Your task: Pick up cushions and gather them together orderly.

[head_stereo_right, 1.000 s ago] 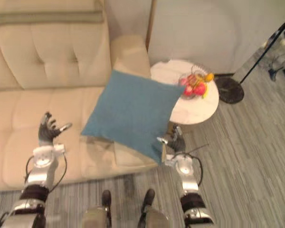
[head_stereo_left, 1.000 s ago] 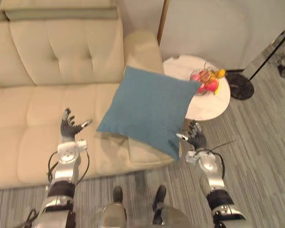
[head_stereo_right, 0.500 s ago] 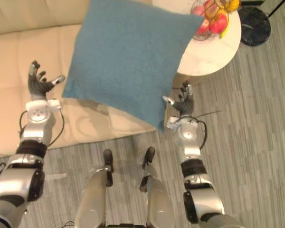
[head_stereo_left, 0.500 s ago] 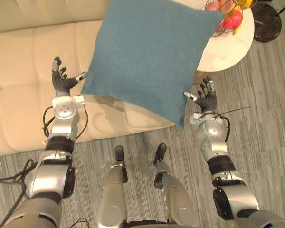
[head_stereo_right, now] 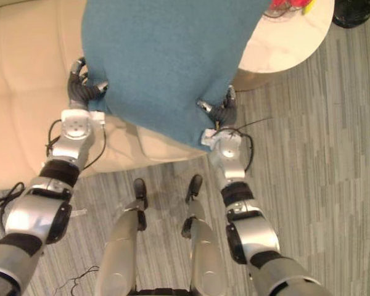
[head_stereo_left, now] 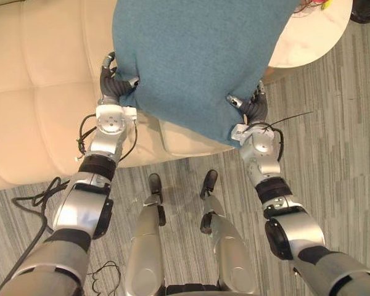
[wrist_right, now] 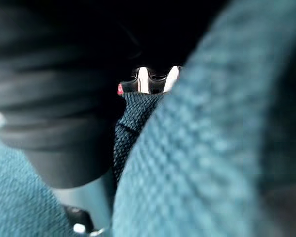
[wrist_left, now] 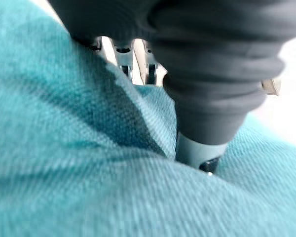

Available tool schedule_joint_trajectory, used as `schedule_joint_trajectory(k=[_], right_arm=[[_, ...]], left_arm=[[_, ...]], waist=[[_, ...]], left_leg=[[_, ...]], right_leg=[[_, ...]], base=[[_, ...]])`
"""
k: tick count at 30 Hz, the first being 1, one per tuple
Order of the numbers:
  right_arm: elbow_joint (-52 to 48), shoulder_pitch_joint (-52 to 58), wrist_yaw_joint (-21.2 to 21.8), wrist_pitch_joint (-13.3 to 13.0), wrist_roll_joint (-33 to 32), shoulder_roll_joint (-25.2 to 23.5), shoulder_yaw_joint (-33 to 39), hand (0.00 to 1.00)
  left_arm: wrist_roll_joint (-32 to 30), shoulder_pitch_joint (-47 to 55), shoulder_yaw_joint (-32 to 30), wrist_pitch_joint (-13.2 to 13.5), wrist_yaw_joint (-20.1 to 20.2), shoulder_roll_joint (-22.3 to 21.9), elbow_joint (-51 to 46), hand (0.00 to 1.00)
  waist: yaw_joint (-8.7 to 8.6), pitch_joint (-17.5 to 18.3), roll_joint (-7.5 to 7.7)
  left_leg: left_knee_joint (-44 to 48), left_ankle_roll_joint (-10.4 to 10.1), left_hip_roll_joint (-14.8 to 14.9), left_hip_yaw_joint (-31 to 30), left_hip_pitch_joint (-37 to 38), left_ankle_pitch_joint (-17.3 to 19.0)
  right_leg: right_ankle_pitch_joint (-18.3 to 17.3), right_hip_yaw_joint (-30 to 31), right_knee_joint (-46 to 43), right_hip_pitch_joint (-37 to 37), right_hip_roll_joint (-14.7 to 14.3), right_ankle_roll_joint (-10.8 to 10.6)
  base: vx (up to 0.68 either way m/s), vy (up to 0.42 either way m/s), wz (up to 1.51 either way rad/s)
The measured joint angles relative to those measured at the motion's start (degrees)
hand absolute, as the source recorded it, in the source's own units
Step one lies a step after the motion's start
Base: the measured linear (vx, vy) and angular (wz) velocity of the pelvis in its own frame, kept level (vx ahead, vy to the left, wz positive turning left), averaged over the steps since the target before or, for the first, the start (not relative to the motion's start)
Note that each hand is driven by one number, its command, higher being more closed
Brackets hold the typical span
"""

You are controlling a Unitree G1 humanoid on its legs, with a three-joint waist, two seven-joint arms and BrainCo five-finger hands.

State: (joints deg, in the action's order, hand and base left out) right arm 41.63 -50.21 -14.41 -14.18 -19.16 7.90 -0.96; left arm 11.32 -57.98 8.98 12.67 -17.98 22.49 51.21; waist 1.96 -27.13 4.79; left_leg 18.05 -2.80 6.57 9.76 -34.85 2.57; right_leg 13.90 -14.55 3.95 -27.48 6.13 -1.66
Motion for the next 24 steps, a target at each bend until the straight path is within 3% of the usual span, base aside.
schedule_joint_trajectory(k=[6,12,17,18,24], right_arm=[[0.0,-1.3,0.0,0.1,-0.1,1.6,-1.1,1.0],[-0.3,2.8,-0.1,1.1,-1.0,1.5,-3.8,1.0],[-9.5,15.4,-0.8,2.5,-0.6,0.9,-4.6,1.0],[-13.3,20.6,-1.3,3.1,1.2,0.9,-5.5,1.0],[-25.0,31.6,-1.6,4.3,4.8,1.2,-9.6,1.0]], left_arm=[[1.5,0.1,0.0,0.4,-0.9,0.0,-2.7,1.0],[3.1,5.4,0.1,0.4,-1.0,-1.3,-11.9,1.0],[5.1,17.5,1.3,0.7,-2.2,-5.7,-26.3,1.0],[5.8,22.7,2.4,0.7,-2.2,-7.0,-30.9,1.0],[7.2,36.7,3.0,1.2,-2.6,-7.9,-42.0,1.0]], waist=[[0.09,0.0,0.02],[0.26,-0.2,-0.09],[0.33,-0.3,-0.39],[0.3,-0.3,-0.46],[0.1,0.9,-1.2]], left_leg=[[-2.0,-0.2,-0.3,-0.2,0.4,-1.7],[-5.8,-0.7,-0.7,-0.6,6.9,-2.7],[-8.4,-1.1,-1.3,-2.2,13.4,-3.0],[-10.1,-1.1,-1.5,-2.8,17.0,-3.0],[-12.2,-1.5,-2.1,-3.5,24.0,-2.7]], right_leg=[[0.2,-0.1,0.0,-0.3,0.2,0.1],[-0.6,-0.1,0.4,4.8,0.3,-0.5],[-5.0,-1.5,-3.1,9.6,1.1,-0.4],[-7.3,-2.4,-5.2,12.0,1.4,-0.6],[-10.7,-3.5,-7.2,18.1,1.9,-1.3]], base=[[0.0,-0.013,0.03],[0.04,-0.002,0.05],[0.09,0.009,0.2],[0.1,0.012,0.27],[0.09,0.014,0.16]])
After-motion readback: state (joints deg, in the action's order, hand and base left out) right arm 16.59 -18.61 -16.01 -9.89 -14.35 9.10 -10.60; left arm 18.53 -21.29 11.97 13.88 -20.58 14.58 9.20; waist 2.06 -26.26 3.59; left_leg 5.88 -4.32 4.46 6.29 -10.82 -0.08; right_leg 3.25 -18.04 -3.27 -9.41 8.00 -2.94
